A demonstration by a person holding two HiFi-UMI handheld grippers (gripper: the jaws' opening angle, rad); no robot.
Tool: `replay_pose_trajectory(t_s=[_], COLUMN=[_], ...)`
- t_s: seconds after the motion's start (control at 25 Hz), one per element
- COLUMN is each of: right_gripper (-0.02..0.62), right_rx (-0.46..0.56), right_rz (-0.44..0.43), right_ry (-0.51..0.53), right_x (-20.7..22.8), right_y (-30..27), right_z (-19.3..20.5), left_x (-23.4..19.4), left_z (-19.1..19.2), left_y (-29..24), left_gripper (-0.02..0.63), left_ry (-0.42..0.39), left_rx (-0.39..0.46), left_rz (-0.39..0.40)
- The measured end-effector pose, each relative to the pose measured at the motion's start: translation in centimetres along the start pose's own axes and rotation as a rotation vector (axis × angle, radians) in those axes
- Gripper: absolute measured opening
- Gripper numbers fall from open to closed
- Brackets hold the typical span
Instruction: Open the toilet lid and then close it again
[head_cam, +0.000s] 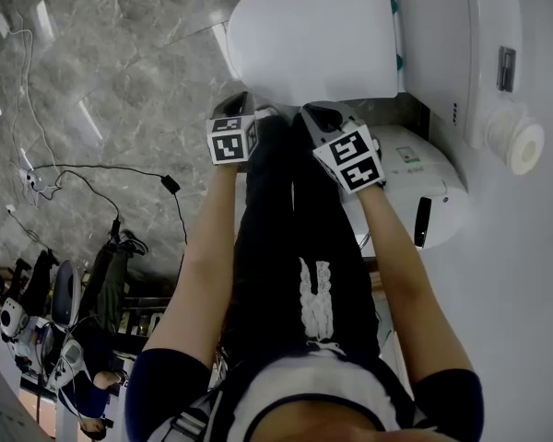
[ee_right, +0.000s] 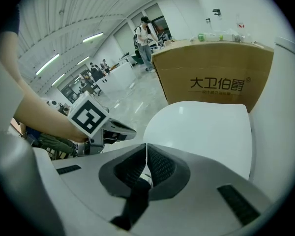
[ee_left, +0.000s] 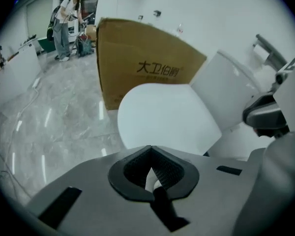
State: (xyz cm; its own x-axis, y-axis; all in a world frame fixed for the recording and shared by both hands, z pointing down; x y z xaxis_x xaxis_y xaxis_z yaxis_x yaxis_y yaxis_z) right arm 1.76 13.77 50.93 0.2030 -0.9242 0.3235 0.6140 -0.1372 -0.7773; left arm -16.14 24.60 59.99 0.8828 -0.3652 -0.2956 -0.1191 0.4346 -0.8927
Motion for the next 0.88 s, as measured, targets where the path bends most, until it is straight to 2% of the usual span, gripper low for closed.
replay_pose_trajectory(t_s=[0.16, 0.28, 0.4, 0.56, 0.88], right_gripper=[0.014, 0.011, 0.009, 0.008, 0.008], right_rx=[0.019, 0.045, 0.077, 0.099, 0.115], right_rz=[-0.010, -0.016, -0.019, -0.030, -0.033], right_ry=[-0.032, -0.061, -0.087, -0.085, -0.061], right_x=[-1.2, -2.0, -2.7, -3.8, -4.5], right_y=[1.4, 2.4, 3.4, 4.6, 5.7], right_z=[-1.1, -1.6, -1.4, -1.3, -1.0], left_x=[3.4, 5.6, 7.2, 8.4, 9.2], left_z=[-2.0, -2.7, -2.5, -2.1, -1.2], left_y=[4.5, 7.3, 9.2, 11.3, 12.5], left_gripper=[0.006, 0.006, 0.006, 0.006, 0.006], left_ry=[-0.004, -0.017, -0.049, -0.033, -0.054], left_rx=[0.123, 0.170, 0.185, 0.203, 0.198], left_rz=[0.195, 0.283, 0.315, 0.345, 0.349])
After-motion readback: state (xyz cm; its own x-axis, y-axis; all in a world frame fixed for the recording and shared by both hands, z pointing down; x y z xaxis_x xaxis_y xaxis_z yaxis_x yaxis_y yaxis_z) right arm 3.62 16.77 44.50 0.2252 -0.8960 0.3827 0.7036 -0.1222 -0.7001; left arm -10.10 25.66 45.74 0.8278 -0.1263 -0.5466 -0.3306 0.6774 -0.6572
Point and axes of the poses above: the fingertips, and each gripper's own axes: y backward along the fingers, x to its right, z out of its underside, the point moved 10 cm from there along y, backward along the fingers, and after that the axes turned 5 degrees about y, right-handed, at the moved point
